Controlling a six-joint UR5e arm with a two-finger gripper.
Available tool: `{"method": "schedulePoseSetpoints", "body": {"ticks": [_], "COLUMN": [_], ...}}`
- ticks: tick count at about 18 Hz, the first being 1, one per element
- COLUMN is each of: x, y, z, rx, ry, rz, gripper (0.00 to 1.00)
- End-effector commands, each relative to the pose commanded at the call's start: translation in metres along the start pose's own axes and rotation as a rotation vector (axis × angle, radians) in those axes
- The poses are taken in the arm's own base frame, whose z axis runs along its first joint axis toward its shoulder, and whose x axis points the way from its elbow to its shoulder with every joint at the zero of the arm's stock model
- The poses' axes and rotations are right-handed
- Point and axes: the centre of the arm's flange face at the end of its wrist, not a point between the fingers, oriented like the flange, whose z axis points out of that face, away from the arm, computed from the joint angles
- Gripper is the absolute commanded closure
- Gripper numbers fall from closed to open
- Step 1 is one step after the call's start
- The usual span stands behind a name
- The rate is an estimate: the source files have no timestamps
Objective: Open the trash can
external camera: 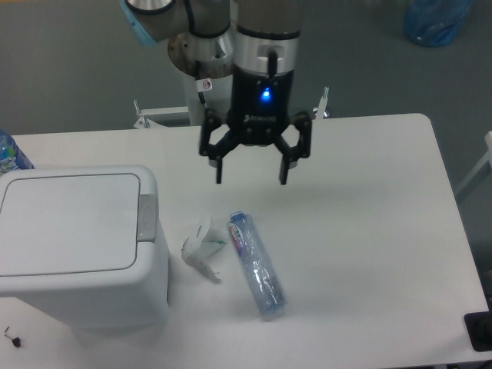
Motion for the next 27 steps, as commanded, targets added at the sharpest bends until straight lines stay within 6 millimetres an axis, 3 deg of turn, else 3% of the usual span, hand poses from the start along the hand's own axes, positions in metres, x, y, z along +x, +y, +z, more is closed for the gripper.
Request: {"method": "schedulePoseSetpoints", "body": {"ticks": [7,18,27], "x": [0.028,0.048,0.048], "y": [-0.003,0.008,0.008], "z": [0.032,0.044,0.045], "rx": [-0.008,-0.036,-0.038], "ry": [0.027,0.048,0.048], "rz": [0.045,0.062,0.053], "gripper": [0.0,0.0,0.0]}}
